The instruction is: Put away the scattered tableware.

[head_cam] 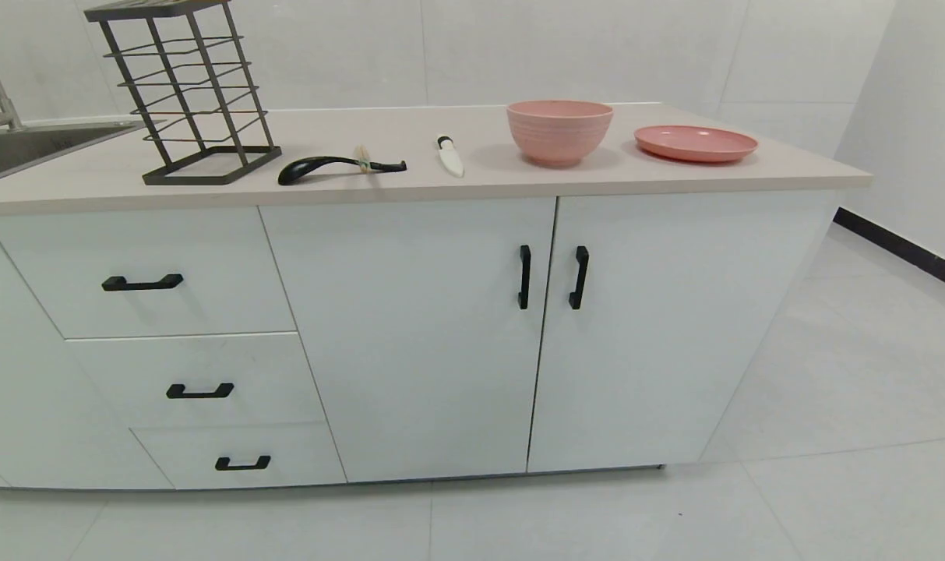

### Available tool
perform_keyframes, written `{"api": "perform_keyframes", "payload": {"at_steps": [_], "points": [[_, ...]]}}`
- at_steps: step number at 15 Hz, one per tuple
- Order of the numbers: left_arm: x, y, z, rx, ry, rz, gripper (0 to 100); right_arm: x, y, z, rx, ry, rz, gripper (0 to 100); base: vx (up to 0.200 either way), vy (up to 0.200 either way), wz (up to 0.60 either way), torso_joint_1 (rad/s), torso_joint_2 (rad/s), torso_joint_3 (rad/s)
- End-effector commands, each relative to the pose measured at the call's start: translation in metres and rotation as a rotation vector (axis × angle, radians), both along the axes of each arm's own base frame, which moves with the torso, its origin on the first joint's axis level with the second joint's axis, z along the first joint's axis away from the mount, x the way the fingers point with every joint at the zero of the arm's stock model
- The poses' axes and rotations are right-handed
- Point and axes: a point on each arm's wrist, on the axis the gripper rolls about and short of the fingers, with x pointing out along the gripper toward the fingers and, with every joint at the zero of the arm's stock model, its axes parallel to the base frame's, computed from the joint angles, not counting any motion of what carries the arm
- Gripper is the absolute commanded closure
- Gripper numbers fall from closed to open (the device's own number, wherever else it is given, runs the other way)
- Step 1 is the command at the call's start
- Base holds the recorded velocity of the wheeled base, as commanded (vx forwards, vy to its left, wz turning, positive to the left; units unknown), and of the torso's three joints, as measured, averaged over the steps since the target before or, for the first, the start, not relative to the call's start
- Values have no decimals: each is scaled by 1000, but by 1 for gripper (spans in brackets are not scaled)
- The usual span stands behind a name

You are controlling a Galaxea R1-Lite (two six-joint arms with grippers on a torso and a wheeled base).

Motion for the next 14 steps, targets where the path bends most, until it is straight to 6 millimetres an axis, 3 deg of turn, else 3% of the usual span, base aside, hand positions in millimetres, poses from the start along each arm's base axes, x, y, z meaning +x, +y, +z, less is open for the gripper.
{"api": "perform_keyframes", "payload": {"at_steps": [1, 5, 6, 8, 14], "points": [[0, 0, 0, -1, 0, 1, 0, 0, 0, 1, 0, -7, 2, 100, 0, 0, 0, 0, 0, 0], [0, 0, 0, -1, 0, 1, 0, -3, 0, 28, -14, -280, 1, 100, 0, 0, 0, 0, 0, 0], [0, 0, 0, -1, 0, 1, 0, -8, 2, 40, -52, -345, 95, 100, 0, 0, 0, 0, 0, 0], [0, 0, 0, -1, 0, 3, 0, -10, 6, 50, -75, -234, 248, 100, 0, 0, 0, 0, 0, 0], [0, 0, 0, -2, 0, 3, 0, 15, 7, 88, -64, -59, 374, 100, 0, 0, 0, 0, 0, 0]]}}
